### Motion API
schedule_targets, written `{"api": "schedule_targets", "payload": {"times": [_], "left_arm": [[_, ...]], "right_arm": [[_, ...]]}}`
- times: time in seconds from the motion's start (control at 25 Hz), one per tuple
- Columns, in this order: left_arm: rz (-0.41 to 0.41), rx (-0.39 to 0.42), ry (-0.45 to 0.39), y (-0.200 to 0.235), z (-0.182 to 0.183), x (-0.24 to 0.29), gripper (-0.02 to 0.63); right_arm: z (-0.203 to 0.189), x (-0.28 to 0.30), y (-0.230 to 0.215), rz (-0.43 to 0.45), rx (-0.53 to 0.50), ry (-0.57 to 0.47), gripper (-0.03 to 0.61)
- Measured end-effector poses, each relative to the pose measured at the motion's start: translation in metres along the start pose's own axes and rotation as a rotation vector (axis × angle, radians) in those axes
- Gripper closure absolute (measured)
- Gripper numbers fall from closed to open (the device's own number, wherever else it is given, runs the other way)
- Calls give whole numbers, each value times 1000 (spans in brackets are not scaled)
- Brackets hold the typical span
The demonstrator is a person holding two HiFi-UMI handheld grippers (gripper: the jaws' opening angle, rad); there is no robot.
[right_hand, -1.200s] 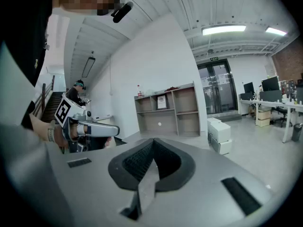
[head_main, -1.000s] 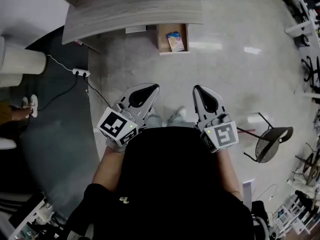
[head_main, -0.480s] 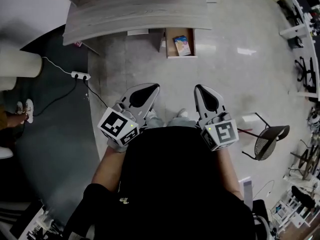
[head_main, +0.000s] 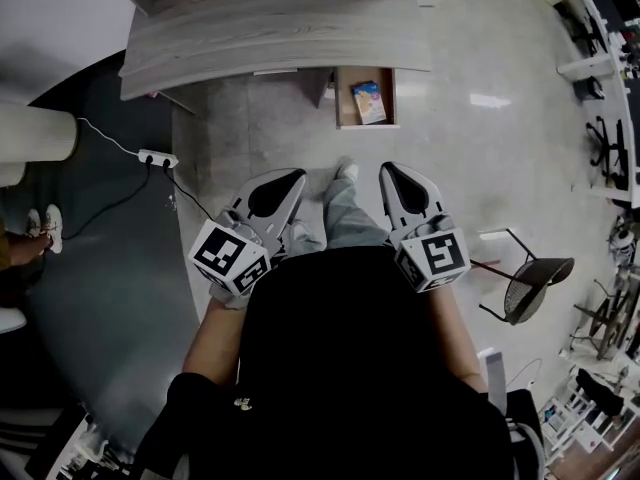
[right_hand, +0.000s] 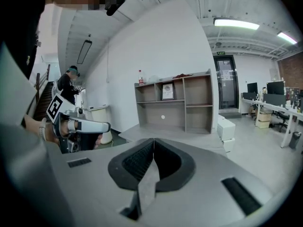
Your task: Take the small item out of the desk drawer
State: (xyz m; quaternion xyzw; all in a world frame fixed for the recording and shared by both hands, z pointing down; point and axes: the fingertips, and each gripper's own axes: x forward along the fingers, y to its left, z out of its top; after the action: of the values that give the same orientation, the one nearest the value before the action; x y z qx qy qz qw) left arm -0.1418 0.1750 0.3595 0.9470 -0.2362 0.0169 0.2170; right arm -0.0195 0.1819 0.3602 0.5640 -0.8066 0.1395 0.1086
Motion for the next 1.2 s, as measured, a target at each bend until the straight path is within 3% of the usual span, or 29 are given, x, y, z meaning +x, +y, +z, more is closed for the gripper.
{"api": "schedule_targets", "payload": {"times": [0.6, 0.76, 1.2], "left_arm": [[143, 8, 54, 75, 51, 146, 604], [175, -1, 76, 88, 55, 168, 604], [170, 22, 166, 135, 58, 180, 604]], "right_arm": [[17, 126, -147, 130, 12, 82, 581], [-2, 154, -171, 142, 24, 150, 578], [-87, 214, -203, 78, 95, 374, 452]]}}
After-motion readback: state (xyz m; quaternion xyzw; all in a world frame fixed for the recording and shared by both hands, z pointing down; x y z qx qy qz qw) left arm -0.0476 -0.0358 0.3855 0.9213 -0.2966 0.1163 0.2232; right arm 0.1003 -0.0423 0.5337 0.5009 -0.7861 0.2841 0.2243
